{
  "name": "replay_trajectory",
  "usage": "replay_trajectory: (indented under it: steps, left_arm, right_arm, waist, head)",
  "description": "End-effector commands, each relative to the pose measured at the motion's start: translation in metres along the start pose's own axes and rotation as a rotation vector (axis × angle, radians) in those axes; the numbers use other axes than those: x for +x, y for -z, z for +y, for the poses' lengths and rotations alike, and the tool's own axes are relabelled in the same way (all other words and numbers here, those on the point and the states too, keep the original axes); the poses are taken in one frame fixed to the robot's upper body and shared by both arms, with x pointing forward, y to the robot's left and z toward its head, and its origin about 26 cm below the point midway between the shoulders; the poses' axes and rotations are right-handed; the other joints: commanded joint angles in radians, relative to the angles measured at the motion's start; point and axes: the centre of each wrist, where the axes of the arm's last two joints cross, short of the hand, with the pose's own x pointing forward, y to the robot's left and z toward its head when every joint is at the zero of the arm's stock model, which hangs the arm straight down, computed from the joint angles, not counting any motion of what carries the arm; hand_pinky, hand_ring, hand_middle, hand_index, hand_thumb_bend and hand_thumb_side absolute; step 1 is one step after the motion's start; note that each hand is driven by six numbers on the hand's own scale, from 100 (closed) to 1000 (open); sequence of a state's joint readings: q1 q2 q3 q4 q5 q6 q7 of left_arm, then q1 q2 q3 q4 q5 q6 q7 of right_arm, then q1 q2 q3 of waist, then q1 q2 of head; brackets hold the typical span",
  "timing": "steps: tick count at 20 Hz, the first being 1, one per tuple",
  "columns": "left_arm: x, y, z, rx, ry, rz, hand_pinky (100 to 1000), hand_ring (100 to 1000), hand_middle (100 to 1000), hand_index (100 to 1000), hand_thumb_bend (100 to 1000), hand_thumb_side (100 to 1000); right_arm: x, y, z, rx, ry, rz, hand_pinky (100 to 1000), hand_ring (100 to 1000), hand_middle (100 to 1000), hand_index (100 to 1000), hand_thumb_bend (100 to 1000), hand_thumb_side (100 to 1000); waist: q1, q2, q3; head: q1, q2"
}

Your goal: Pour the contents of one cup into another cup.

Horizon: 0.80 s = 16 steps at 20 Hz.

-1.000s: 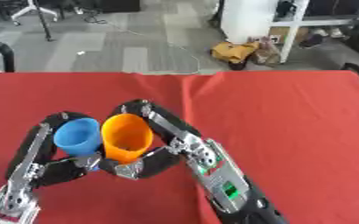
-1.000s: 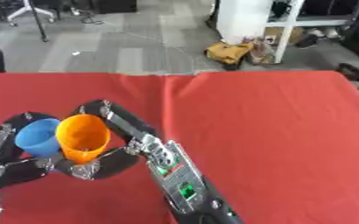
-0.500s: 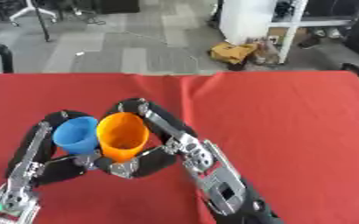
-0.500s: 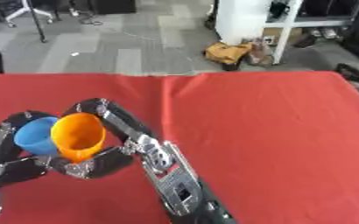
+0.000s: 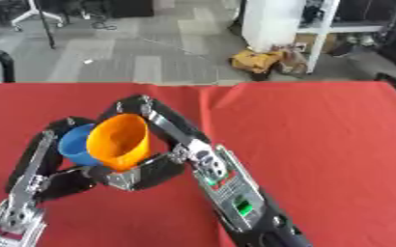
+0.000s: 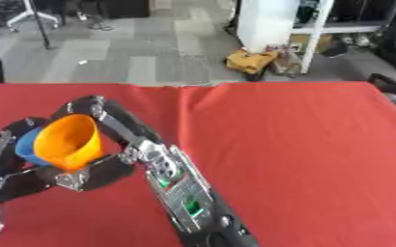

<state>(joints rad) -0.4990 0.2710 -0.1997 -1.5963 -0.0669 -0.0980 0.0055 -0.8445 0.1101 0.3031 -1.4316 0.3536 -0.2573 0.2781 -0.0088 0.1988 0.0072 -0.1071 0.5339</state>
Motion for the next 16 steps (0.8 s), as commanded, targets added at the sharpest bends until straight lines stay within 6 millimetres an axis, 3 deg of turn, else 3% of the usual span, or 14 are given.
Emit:
replay_trajectory:
  steps: [1, 16]
  left_arm:
    - [0.006, 0.004, -0.005, -0.036, 0.007, -0.026, 391, 395, 471, 631, 519, 100]
    - [0.002, -0.002, -0.009, -0.147, 0.049, -0.018, 389, 392, 470, 633, 526, 100]
  right_arm:
    - [0.014, 0.018, -0.011, 0.007, -0.057, -0.064, 392, 302, 199, 259, 169, 100]
    - [0.012, 0.042, -0.05, 0.096, -0.342, -0.12, 403, 314, 211, 277, 135, 100]
  waist:
    - [0.001, -0.021, 0.001]
    - [-0.003, -0.027, 0.005]
  head:
    - [0.003, -0.01]
    - [0.003, -0.01]
